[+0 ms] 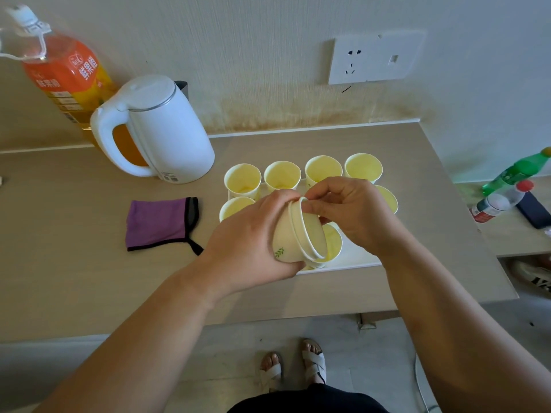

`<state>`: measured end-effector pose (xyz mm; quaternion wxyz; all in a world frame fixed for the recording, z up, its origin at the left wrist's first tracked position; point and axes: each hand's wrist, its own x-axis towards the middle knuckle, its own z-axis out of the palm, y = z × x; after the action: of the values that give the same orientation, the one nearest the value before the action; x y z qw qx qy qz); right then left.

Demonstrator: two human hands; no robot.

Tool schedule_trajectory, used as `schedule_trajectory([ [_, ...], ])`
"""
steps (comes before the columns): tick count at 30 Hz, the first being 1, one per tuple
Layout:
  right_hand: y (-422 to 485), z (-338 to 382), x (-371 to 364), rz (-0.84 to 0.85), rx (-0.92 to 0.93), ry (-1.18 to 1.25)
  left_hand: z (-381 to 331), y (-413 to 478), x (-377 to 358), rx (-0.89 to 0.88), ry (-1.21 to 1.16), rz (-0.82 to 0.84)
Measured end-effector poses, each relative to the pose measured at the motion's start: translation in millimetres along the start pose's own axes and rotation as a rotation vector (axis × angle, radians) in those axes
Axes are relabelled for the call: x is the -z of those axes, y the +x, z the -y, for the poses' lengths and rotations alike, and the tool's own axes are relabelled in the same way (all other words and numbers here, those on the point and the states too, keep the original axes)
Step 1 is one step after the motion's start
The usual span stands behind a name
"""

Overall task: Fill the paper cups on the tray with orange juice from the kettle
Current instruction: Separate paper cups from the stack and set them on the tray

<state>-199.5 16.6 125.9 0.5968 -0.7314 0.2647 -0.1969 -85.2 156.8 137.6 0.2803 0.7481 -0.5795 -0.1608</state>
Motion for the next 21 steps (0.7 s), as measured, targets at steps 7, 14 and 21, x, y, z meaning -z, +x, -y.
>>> schedule_trajectory([
  [7, -1.4, -1.4, -1.0, 0.022, -0.015, 0.100, -0.1, 0.1, 8.2, 0.040, -0.026, 0.073],
  [14, -5.3, 4.0, -11.3, 0.025, -0.017, -0.152, 3.5, 7.3, -1.9, 0.112, 0.342, 0.024],
  [21, -10.5, 4.7, -32.4, -0.095, 0.193, -0.514, 0.7, 11.1, -8.2, 0.206, 0.410, -0.029],
])
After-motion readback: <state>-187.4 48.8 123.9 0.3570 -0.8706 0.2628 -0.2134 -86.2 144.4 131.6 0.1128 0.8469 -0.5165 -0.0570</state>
